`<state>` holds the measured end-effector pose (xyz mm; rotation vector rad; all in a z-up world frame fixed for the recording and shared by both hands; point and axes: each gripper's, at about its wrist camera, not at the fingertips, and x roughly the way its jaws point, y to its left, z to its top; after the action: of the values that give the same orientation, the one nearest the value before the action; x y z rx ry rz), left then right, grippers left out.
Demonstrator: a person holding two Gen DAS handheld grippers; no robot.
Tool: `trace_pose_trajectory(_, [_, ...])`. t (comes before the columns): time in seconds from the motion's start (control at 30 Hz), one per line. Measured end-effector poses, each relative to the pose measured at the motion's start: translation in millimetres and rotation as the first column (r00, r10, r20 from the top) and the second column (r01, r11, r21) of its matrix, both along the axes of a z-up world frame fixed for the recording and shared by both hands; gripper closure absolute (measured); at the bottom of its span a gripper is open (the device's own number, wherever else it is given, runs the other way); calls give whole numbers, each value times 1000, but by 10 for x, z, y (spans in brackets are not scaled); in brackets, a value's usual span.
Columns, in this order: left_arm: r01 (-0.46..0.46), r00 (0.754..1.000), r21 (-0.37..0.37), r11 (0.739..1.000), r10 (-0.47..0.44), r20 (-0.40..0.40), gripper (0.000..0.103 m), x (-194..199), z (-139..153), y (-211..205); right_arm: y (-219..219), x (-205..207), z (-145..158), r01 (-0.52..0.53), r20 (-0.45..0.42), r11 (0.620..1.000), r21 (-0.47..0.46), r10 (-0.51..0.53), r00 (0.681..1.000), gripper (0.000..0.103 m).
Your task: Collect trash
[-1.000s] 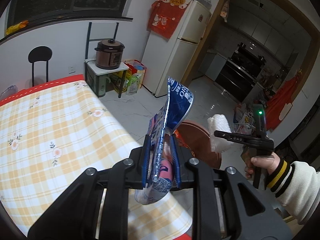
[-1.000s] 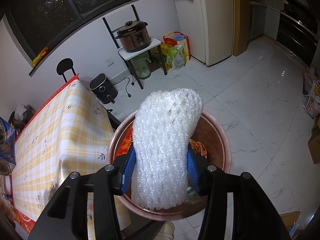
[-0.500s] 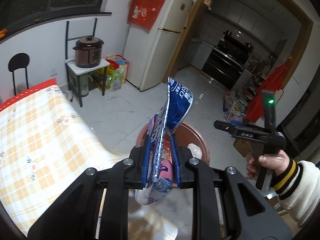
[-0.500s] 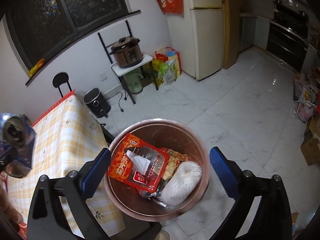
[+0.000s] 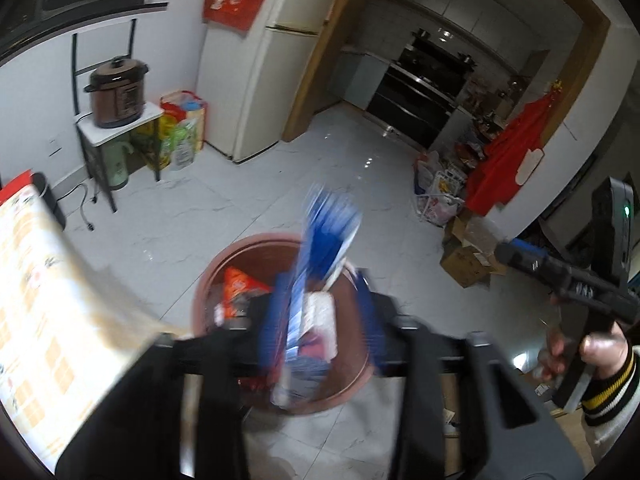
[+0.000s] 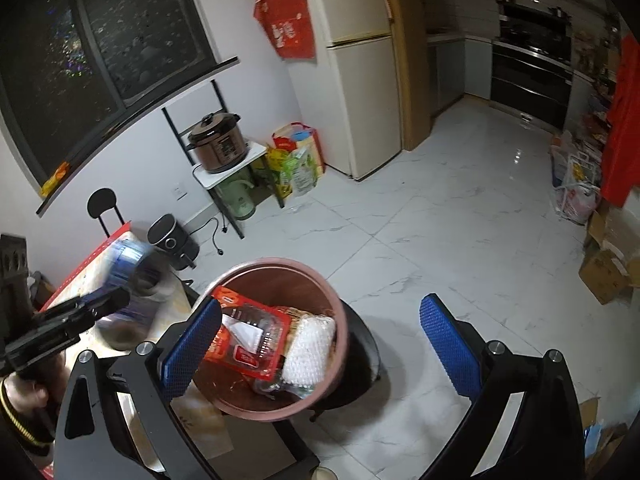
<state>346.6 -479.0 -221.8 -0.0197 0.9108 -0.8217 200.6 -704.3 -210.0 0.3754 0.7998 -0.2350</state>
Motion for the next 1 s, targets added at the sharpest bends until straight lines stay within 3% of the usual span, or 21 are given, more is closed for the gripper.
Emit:
trace_pose_trajectory(0.2, [-11,998,-17,1000,12,58,27,-30,219,-41,-13,-158,91,36,-6,999,-12,-36,999,5])
trace_pose_trajectory(0.43, [-40,981,-4,999,40,188,7,-296,751,503,387,-324,479,35,50,998,-55,-32,998,5])
trace_pose_trajectory(0.7, [-156,930,-17,988,153,335,6,-726,1466,1549,1251,-484,1185,1,151,988,-155,23,988,5])
trace_pose_trajectory(1.0, [-332,835,-45,942,316,450,6,-1262,2120,2866,2349,-657,1785,-68,236,972,-225,122,964,5])
